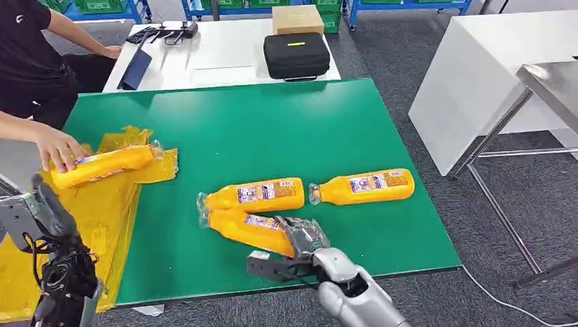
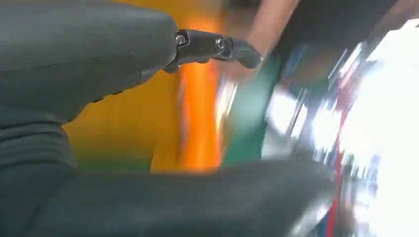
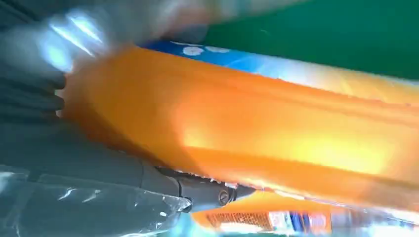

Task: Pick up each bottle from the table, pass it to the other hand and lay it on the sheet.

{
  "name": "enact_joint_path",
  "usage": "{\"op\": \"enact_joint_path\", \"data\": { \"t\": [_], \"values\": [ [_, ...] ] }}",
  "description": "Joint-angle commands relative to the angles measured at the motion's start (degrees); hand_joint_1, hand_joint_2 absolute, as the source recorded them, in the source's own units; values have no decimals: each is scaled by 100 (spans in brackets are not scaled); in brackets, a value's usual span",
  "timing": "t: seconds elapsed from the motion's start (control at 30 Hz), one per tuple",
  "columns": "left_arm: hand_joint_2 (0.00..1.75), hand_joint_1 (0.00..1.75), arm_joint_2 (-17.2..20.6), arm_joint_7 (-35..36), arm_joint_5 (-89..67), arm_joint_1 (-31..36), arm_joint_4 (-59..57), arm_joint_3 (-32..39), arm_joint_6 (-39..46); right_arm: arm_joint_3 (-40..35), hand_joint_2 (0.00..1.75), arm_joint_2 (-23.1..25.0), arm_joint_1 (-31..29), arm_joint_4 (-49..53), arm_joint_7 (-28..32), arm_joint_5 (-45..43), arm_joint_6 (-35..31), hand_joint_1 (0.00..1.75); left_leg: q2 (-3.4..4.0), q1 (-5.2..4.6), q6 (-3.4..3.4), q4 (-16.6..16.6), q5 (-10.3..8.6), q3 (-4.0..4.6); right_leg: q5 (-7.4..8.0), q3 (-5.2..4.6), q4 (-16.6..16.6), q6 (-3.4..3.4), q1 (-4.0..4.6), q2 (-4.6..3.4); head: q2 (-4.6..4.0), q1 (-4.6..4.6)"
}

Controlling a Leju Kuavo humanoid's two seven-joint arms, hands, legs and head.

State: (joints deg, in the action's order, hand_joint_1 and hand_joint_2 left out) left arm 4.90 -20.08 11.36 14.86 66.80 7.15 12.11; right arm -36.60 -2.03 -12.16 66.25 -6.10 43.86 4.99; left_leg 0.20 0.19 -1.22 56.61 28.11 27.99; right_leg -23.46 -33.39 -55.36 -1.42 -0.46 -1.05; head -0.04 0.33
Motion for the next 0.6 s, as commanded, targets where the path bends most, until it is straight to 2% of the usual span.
{"op": "enact_joint_path", "data": {
  "t": [0.03,0.07,0.1,0.2,0.27,0.37,0.5,0.6],
  "values": [
    [175,0,-76,1033,2582,-1005,836,-457,-2333,1328,175,-351,68,1313,1689,-3629,580,175,21,-1,2,8,-39,132,55,-114,12,0,-3,-12,0,2],
    [175,0,-110,1063,2662,-1044,922,-577,-2379,1289,175,-381,-2,1485,1729,-3624,498,175,20,-3,7,-1,-49,69,54,0,3,-6,-9,-13,0,0],
    [175,0,-149,1094,2860,-1077,1047,-723,-2476,1228,175,-323,-154,1611,1739,-3590,334,175,20,-8,6,13,-43,55,54,8,-22,-12,-23,-10,0,-2],
    [175,0,-194,1286,3240,-932,1147,-1138,-2685,1005,175,-182,-604,1450,1675,-3499,10,175,9,-4,2,14,-68,117,60,-55,-22,-17,-19,3,0,-2],
    [175,0,-179,1291,3251,-785,1107,-1341,-2671,979,175,-92,-673,1337,1667,-3542,-75,175,-3,1,2,15,-68,139,56,-71,-20,-18,-12,14,0,0],
    [175,0,-163,1278,3308,-649,1057,-1491,-2694,928,175,-9,-773,1210,1724,-3527,-170,175,-14,1,2,11,-71,163,59,-91,-17,-18,-12,15,0,0],
    [175,0,-197,1317,3385,-607,1192,-1775,-2723,861,175,191,-1383,552,1685,-3444,-478,175,-5,0,2,15,-70,176,61,-102,-21,-17,-13,7,0,0],
    [175,0,-216,1337,3351,-569,1177,-1876,-2710,876,175,249,-1502,374,1667,-3428,-508,175,-8,3,4,12,-71,188,62,-113,-16,-15,-14,10,0,0]
  ]
}}
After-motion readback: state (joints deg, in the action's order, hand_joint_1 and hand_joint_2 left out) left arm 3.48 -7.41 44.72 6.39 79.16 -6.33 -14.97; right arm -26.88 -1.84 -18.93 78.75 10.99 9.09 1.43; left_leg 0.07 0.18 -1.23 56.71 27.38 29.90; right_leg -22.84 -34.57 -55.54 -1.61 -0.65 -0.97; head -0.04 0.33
